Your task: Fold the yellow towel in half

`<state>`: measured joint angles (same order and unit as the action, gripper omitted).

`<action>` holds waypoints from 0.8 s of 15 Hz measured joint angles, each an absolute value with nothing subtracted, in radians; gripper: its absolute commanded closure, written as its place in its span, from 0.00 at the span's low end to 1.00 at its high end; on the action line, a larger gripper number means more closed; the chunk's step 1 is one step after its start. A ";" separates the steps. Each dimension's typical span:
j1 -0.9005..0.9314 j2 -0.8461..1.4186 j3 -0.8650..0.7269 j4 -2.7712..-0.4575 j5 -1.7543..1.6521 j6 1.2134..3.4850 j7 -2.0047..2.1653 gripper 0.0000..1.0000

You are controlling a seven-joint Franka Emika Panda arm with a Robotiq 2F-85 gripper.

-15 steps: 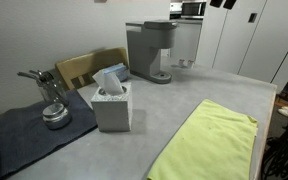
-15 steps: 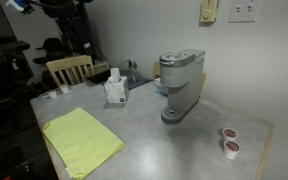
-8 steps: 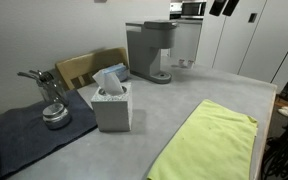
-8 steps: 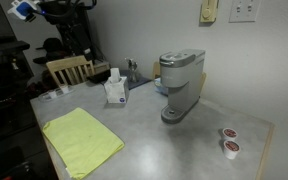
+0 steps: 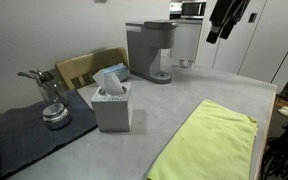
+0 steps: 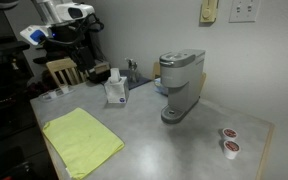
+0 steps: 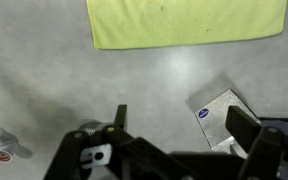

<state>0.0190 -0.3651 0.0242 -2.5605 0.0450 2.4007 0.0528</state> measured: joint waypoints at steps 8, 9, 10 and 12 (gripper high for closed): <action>-0.004 -0.251 -0.005 -2.604 0.009 2.463 0.059 0.00; -0.018 -0.242 -0.008 -2.609 -0.015 2.468 0.069 0.00; -0.029 -0.237 -0.012 -2.611 -0.035 2.469 0.073 0.00; -0.042 -0.237 -0.017 -2.611 -0.050 2.469 0.074 0.00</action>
<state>-0.0415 -0.2367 -0.0165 -2.6108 -0.0502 2.4687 0.0739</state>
